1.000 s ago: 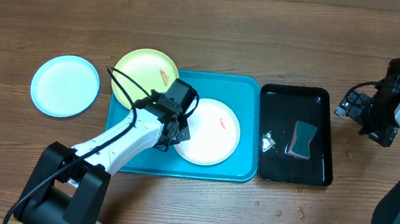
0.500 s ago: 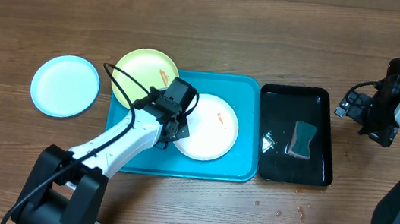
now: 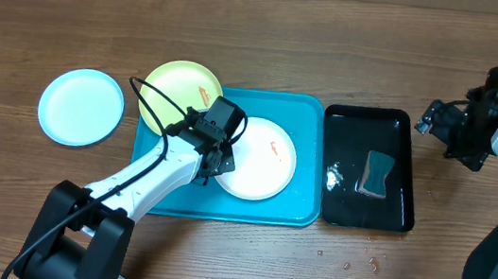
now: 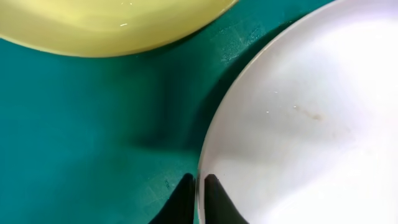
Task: Clean dirty plates on tray and stack at the side
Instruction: 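Lower the right gripper into the black tray and grasp the green sponge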
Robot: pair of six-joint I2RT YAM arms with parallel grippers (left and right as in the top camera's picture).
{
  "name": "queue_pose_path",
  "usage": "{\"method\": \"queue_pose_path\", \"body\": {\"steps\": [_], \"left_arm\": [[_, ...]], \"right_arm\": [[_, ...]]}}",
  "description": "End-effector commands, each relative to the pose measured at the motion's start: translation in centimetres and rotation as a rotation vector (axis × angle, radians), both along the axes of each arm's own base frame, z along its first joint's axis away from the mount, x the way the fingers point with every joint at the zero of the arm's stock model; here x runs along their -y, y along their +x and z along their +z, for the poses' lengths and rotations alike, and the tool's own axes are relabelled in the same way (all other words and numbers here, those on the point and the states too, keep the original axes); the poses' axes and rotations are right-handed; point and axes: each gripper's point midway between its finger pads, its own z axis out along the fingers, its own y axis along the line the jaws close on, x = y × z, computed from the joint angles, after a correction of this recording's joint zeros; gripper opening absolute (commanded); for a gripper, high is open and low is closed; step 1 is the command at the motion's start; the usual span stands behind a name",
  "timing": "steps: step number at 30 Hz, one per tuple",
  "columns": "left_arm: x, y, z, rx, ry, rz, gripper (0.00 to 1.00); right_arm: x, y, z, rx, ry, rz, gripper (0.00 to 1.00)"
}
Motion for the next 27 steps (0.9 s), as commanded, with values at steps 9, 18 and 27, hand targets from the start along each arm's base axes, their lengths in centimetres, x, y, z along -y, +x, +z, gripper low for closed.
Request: {"method": "queue_pose_path", "body": {"steps": [9, 18, 27], "left_arm": [[-0.1, 0.9, 1.1, 0.043, 0.01, -0.019, 0.19], [-0.1, 1.0, 1.1, 0.044, 0.009, -0.019, 0.22], [-0.2, 0.9, 1.1, 0.041, 0.014, -0.03, 0.23]], "right_arm": [[-6.1, -3.3, 1.0, -0.089, 0.168, 0.236, 0.6], [-8.0, -6.9, -1.5, -0.294, -0.164, 0.28, 0.7], [-9.5, -6.9, -4.5, -0.249, -0.247, 0.284, 0.71]]}}
